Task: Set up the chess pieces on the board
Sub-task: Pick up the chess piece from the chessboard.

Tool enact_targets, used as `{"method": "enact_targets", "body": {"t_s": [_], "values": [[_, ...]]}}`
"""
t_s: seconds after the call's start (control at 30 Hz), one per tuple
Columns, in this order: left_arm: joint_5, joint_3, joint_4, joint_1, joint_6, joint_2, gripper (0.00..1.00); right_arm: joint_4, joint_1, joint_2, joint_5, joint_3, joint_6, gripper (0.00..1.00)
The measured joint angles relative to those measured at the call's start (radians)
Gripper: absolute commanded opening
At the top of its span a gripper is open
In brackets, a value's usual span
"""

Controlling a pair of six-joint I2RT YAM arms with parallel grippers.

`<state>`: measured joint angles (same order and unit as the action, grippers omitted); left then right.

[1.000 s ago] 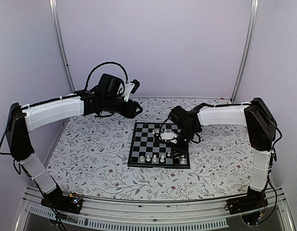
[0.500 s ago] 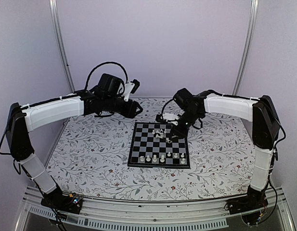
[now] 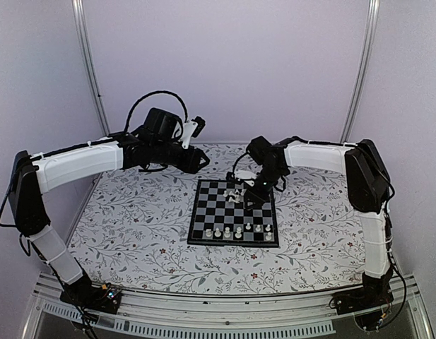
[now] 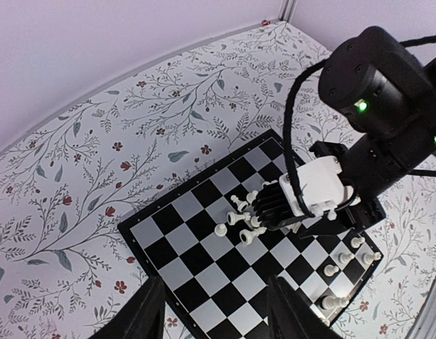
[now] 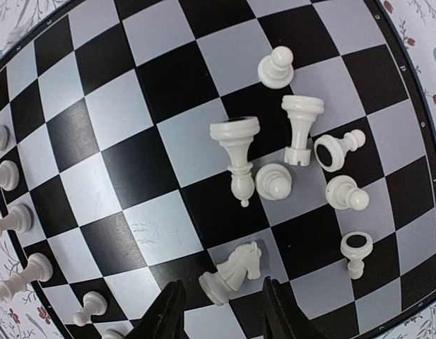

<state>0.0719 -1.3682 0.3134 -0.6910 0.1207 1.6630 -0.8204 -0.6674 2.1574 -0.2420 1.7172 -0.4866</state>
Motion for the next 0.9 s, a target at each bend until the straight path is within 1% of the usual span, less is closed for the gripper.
{"method": "enact_targets", "body": {"t_s": [0.17, 0.47, 0.7, 0.9], "values": [[0.0, 0.0, 0.0, 0.0, 0.0, 0.0, 0.51, -0.01, 0.0, 0.023, 0.01, 0.009, 0.014, 0.4], [0.0, 0.0, 0.002, 0.0, 0.0, 0.004, 0.52, -0.01, 0.0, 0.046, 0.058, 0.011, 0.029, 0.36], [0.001, 0.0, 0.006, 0.0, 0.0, 0.016, 0.52, -0.006, 0.0, 0.047, 0.072, 0.011, 0.035, 0.21], [0.003, -0.004, 0.006, 0.0, 0.0, 0.021, 0.52, 0.008, 0.0, 0.039, 0.076, -0.007, 0.037, 0.14]]}}
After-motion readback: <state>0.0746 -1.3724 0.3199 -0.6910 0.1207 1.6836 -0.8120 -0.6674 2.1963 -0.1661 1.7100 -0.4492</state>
